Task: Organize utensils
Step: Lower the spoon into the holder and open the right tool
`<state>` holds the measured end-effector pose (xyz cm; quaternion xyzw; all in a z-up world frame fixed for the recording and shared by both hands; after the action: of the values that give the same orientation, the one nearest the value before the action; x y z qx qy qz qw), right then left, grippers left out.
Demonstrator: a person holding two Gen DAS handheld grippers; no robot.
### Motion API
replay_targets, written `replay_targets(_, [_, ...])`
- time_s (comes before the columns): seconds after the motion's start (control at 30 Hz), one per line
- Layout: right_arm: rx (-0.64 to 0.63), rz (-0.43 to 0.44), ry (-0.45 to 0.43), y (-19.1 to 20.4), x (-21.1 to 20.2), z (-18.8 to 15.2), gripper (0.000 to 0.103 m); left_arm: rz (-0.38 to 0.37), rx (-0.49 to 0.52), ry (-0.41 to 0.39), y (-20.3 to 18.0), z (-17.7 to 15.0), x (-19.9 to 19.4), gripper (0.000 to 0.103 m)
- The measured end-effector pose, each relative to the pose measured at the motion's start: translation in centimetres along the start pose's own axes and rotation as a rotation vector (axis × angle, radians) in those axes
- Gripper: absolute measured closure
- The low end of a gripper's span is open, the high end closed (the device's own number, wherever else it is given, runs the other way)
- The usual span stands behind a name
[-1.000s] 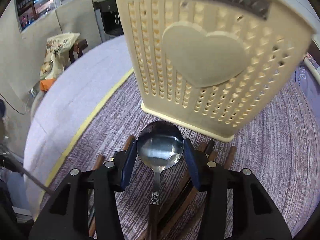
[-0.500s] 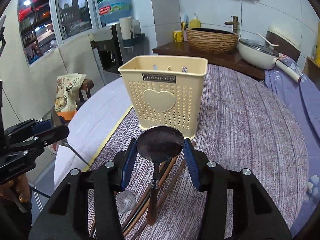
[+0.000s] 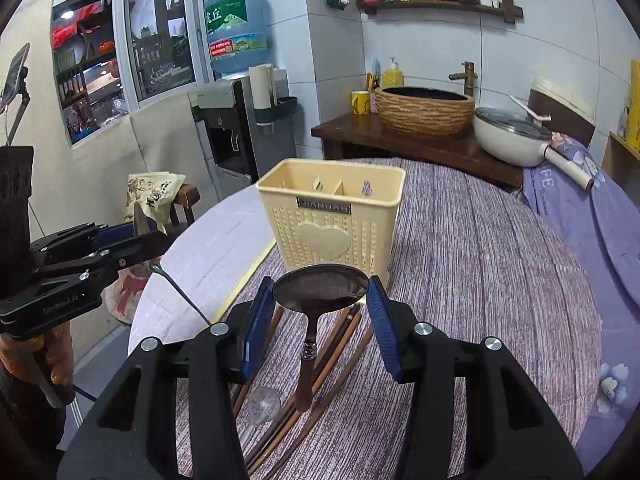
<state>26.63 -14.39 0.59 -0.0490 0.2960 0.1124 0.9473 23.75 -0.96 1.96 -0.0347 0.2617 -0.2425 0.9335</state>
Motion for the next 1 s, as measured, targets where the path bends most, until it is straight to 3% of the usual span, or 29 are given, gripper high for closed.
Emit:
replay_targets(0.13, [0.019, 0.009, -0.051, 0.0, -1.1, 3.0, 0.055, 0.002, 0.008, -0.056, 0.1, 3.4, -0.6, 0.070])
replay_targets(0.33, [0.064, -0.038, -0.212, -0.9, -3.2, 10.5, 0.056, 0.021, 0.011, -0.146, 0.4, 10.0, -0.6, 0.070])
replay_targets(0.43, [0.075, -0.099, -0.291, -1.6, -3.4, 14.5, 0.055, 0.053, 0.011, -0.191, 0.8, 13.1, -0.2, 0.070])
replay_targets(0.57, [0.068, -0.191, -0.330, -2.5, -1.6, 17.5, 0.055, 0.105, 0.009, -0.198, 1.7, 14.8, 1.8, 0.070])
replay_targets(0.67, [0.080, -0.211, -0.301, -2.9, 0.8, 17.5, 0.055, 0.145, 0.026, -0.186, 2.0, 14.4, 3.9, 0.070])
replay_targets(1.0, [0.087, -0.238, -0.174, -2.9, 7.6, 12.0, 0.055, 0.165, 0.022, -0.089, 3.2, 9.0, 9.1, 0.070])
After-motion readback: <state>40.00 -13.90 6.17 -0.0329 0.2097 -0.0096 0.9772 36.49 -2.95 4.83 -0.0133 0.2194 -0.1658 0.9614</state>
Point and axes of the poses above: each gripper's, at about its wrist camera, not at the fingertips, and x roughly the way its jaws point, y to its left, z to its top, the point moved 9 cm from there along x, roughly the way its jaws point, and after that the axes turned 13 degrees about -z, right-handed, at the moved point
